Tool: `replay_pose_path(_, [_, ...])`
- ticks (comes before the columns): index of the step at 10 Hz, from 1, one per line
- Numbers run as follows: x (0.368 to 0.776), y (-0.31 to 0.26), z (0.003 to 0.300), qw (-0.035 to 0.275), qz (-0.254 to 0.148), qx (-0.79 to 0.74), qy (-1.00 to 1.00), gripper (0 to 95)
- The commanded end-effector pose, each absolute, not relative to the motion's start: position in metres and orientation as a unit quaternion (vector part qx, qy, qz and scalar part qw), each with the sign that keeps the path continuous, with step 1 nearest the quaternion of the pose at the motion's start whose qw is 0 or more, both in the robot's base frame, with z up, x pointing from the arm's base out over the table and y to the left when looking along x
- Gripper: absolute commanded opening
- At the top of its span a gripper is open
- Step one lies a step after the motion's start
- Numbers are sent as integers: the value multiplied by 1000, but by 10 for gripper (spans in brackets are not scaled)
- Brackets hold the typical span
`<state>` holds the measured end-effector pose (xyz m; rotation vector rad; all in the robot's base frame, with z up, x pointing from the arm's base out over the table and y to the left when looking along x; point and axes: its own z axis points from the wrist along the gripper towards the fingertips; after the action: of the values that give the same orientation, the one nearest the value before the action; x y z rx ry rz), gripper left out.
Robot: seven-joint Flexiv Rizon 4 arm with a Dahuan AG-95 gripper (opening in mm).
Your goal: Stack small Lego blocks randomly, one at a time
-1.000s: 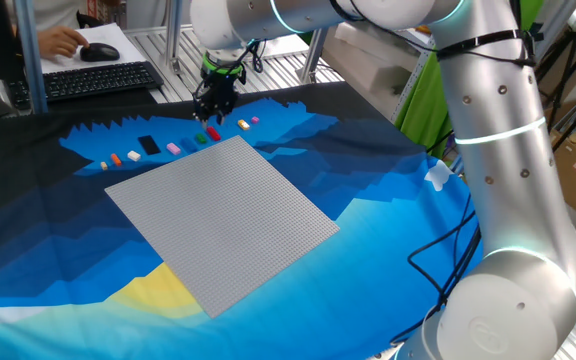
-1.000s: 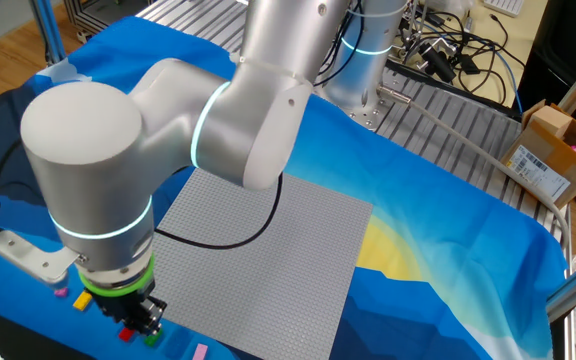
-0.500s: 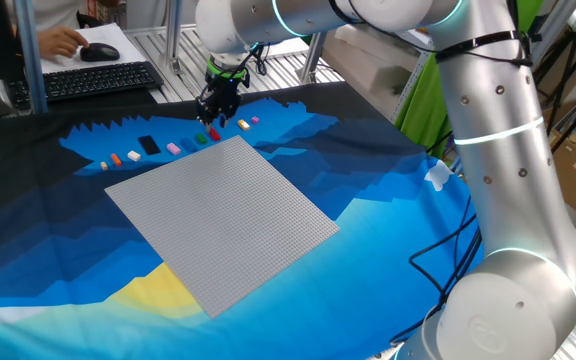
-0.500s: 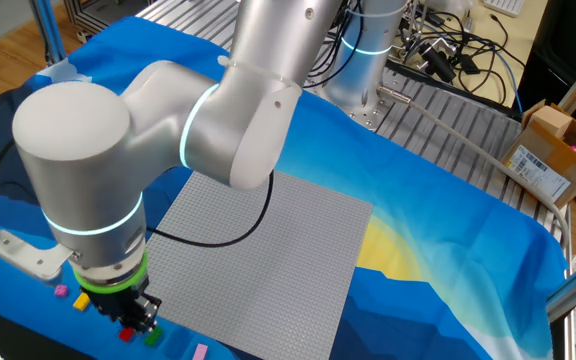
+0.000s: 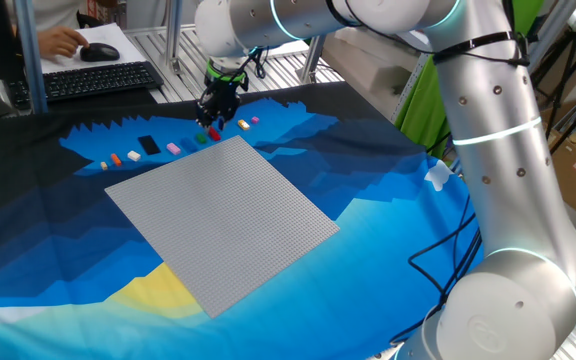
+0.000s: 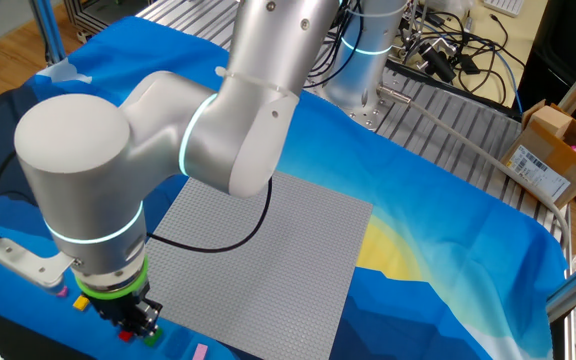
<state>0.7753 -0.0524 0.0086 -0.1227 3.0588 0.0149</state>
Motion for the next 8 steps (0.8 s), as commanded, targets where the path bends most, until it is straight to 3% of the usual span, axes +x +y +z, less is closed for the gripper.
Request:
replay_pose_path(1, [776,-52,7,40,5,-41,998,190])
replay_pose_path(4, [776,-51,4,41,6,-40,998,190])
replay_pose_path(5, [776,-51,4,41,6,-42,998,0])
replay_pose_path(8, [774,-51,14,35,10,-48,998,0])
